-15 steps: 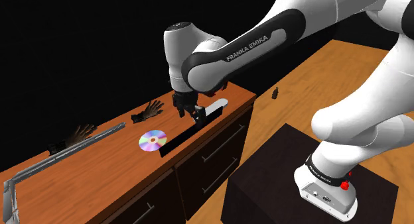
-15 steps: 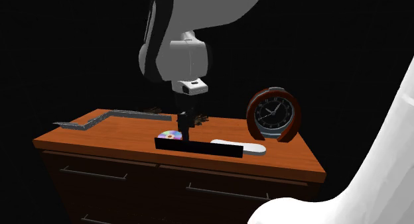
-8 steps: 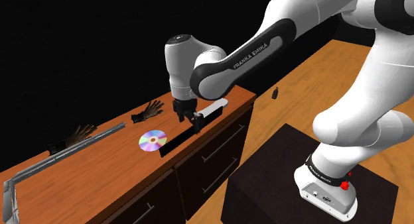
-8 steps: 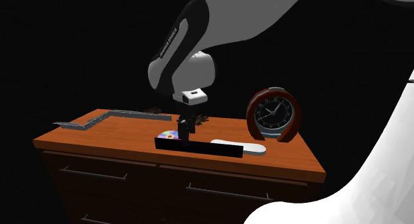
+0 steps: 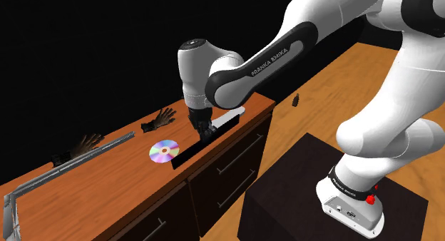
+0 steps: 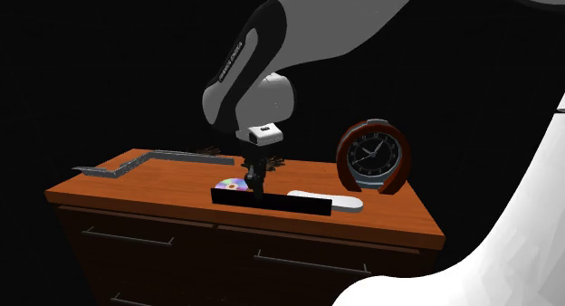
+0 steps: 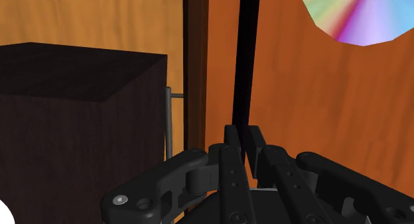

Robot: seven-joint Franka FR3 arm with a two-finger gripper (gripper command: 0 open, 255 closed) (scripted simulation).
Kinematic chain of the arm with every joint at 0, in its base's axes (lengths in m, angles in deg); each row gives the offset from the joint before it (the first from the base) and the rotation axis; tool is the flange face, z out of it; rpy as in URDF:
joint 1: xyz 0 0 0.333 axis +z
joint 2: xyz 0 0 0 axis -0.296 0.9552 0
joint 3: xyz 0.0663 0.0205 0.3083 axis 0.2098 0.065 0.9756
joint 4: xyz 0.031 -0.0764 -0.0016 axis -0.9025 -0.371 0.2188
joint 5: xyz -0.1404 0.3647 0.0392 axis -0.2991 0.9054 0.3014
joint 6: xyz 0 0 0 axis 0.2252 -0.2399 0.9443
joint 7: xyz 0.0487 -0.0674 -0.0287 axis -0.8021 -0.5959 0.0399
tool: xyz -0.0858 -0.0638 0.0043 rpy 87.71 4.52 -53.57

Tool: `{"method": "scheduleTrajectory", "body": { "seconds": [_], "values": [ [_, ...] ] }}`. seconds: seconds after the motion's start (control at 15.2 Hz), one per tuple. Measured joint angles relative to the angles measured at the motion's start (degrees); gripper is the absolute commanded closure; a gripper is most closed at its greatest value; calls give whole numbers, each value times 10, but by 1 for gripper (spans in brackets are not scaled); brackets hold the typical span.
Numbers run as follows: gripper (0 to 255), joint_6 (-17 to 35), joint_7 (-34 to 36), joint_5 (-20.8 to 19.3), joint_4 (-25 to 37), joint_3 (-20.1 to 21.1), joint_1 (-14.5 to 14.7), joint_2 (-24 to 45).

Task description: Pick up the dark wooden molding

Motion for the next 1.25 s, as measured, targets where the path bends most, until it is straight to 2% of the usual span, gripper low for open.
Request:
{"method": "scheduleTrajectory", "body": {
  "seconds": [0.26,0.46,0.66,0.73,0.79,1.06,1.25],
  "values": [
    [255,-3,-3,3,2,3,-4,-3],
    [255,-17,-26,35,10,33,-35,-28],
    [255,-34,-61,85,21,73,-81,-70],
    [255,-39,-90,121,23,84,-100,-105],
    [255,-48,-121,164,28,83,-106,-141],
    [255,-79,-162,220,45,26,-62,-188],
    [255,-102,-178,239,58,-1,-44,-208]
  ]
}}
